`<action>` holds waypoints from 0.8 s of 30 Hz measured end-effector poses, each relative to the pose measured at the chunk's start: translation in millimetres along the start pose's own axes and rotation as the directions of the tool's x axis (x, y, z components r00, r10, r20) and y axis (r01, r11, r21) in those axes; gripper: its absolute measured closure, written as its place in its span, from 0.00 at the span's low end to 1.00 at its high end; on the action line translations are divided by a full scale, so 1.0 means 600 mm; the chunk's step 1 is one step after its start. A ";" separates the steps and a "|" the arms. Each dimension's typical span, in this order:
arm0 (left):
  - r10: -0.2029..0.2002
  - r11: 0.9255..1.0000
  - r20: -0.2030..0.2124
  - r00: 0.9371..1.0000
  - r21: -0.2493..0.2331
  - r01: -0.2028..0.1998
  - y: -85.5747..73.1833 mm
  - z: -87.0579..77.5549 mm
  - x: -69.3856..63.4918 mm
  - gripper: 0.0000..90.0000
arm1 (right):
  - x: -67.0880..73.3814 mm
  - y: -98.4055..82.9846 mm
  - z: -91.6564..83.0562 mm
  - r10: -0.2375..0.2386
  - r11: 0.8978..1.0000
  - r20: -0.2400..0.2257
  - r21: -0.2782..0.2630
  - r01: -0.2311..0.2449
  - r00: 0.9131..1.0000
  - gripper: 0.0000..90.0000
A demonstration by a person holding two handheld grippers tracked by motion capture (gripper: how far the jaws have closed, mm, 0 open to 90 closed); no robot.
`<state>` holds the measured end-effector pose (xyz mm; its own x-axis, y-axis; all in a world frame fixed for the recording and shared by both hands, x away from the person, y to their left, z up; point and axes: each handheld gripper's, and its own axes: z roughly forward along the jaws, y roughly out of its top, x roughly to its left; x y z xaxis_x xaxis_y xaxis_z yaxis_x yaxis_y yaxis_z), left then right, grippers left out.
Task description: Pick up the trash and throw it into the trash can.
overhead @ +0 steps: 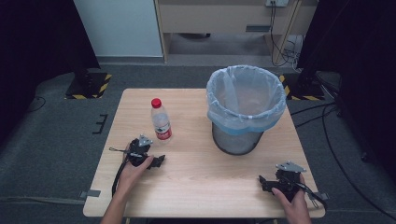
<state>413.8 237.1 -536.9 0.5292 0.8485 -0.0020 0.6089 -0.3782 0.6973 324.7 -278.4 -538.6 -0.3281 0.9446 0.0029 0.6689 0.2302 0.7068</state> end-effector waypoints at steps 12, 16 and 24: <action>0.059 0.996 0.012 0.998 -0.069 -0.058 0.000 -0.028 -0.004 0.06 | 0.000 -0.001 0.000 -0.001 1.000 0.003 0.000 0.001 1.000 0.00; 0.070 0.994 0.035 0.997 -0.090 -0.067 0.004 -0.040 -0.008 0.06 | 0.000 -0.001 0.000 0.000 1.000 0.003 0.000 0.000 1.000 0.00; 0.119 0.984 0.065 0.991 -0.142 -0.109 0.037 -0.065 -0.020 0.03 | 0.000 -0.001 0.000 0.000 1.000 0.003 0.000 0.000 1.000 0.00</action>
<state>397.9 233.2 -493.4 0.6352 0.7716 0.0349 0.4575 -0.4122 0.7879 324.3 -278.4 -538.7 -0.3263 0.9453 0.0013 0.6693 0.2300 0.7065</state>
